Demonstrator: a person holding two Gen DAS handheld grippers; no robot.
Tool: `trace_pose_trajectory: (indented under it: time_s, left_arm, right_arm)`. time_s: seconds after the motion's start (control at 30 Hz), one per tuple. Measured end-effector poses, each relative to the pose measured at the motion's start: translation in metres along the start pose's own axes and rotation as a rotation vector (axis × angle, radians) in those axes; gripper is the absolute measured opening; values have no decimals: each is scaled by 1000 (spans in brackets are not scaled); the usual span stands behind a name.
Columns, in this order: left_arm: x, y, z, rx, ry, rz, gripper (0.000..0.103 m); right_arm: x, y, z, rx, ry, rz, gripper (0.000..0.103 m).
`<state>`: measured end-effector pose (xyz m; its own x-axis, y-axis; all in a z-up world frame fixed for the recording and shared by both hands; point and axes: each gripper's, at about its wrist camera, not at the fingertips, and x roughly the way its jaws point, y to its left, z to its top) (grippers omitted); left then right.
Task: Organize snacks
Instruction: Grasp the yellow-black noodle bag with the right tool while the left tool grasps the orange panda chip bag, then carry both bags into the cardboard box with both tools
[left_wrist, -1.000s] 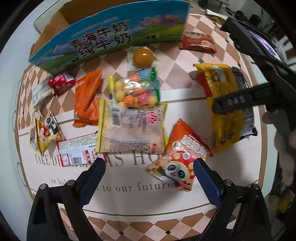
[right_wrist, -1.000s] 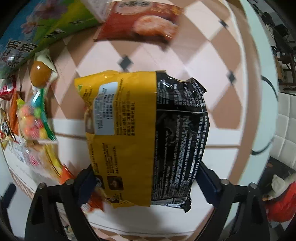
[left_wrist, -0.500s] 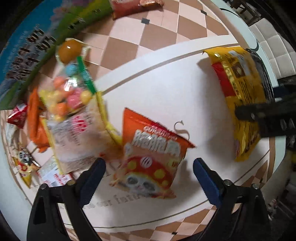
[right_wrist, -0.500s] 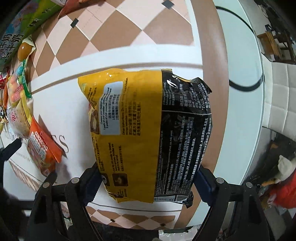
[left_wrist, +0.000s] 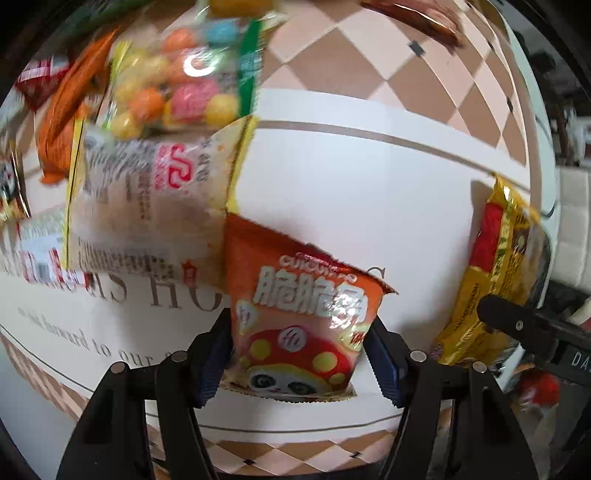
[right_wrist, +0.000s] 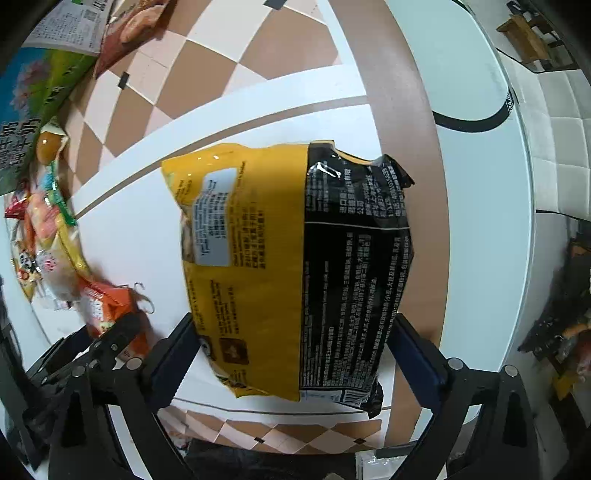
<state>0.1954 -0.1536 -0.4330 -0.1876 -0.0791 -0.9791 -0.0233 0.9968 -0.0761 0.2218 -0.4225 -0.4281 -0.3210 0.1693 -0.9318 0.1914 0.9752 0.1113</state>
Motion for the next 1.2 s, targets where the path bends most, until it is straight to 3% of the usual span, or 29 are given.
trace_pose_trajectory:
  time_s: [0.1, 0.27, 0.4, 0.6, 0.7, 0.77, 0.87, 1.1, 1.13, 1.2]
  left_arm:
    - [6, -15, -1, 37, -24, 60, 62]
    - [6, -32, -21, 26, -63, 82, 51]
    - [-12, -20, -23, 13, -76, 88, 48]
    - [-44, -9, -32, 15, -105, 88, 46]
    - [-55, -6, -39, 14, -124, 82, 46]
    - [-69, -3, -46, 17, -142, 69, 46]
    - [-98, 1, -56, 24, -179, 52, 46]
    - [-185, 22, -68, -10, -293, -14, 46]
    - [-194, 20, -64, -16, -308, -20, 46]
    - [-221, 20, -54, -29, -345, -30, 46]
  right_arm:
    - [17, -6, -2, 5, 3, -46, 100]
    - [27, -18, -8, 50, -1, -79, 96]
    - [20, -28, -18, 44, -42, -86, 89]
    - [5, -55, -39, 31, -68, -72, 88]
    - [0, -42, -49, 22, -83, -54, 88]
    - [-10, -37, -43, 13, -92, -34, 88]
    - [2, -13, -71, -15, -117, -8, 88]
    - [-60, -5, -100, -119, -207, 62, 88]
    - [-70, 13, -117, -133, -223, 71, 88]
    - [-102, 25, -119, -163, -252, 98, 88]
